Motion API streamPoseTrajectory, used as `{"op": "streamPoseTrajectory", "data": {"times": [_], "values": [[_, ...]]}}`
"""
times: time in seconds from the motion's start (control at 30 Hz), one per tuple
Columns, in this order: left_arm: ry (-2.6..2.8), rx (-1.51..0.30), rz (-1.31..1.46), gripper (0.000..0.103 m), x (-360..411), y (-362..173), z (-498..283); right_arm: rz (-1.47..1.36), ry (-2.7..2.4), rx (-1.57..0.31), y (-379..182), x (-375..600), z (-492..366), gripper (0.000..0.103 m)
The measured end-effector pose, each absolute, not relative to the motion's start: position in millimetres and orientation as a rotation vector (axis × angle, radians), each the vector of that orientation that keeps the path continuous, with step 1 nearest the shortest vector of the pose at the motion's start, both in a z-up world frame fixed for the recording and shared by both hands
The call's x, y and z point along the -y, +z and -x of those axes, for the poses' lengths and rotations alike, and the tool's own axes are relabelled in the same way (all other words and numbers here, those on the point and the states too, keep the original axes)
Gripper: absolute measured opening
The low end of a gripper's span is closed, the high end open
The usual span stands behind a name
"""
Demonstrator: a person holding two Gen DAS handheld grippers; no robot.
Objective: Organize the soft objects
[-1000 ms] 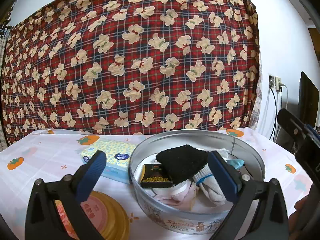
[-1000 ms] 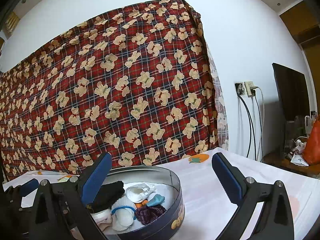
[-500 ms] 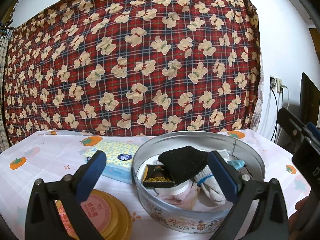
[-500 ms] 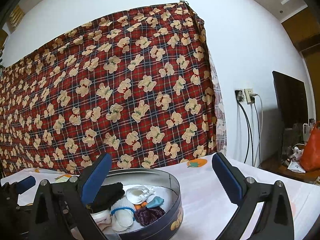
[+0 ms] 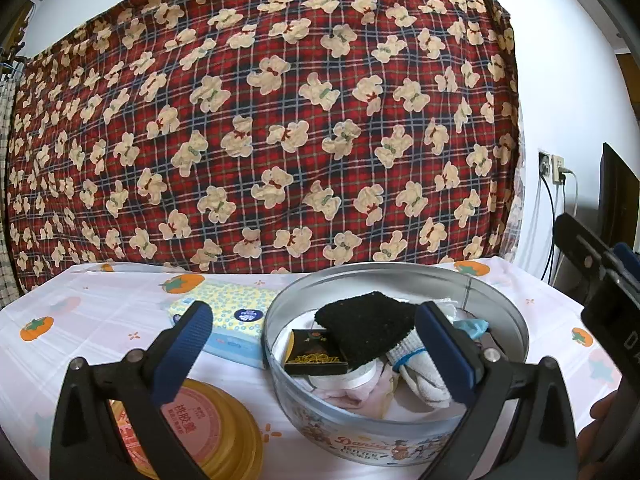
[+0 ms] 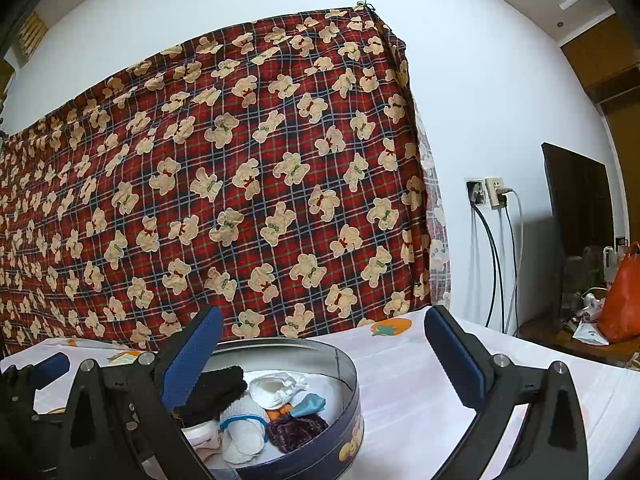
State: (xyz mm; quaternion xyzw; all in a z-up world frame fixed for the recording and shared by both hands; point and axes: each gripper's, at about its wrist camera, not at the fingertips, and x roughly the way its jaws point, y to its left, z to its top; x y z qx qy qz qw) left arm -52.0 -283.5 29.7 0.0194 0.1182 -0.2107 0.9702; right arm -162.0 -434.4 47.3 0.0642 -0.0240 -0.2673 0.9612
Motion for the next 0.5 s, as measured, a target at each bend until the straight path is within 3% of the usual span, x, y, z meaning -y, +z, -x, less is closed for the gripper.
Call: {"op": "streamPoseTrajectory", "data": {"times": [0.5], "values": [[-0.423, -0.252, -0.034, 0.103, 282.6, 28.7, 52.7, -0.140, -0.556, 0.036, 46.4, 439.4, 162.0, 0.102]]}}
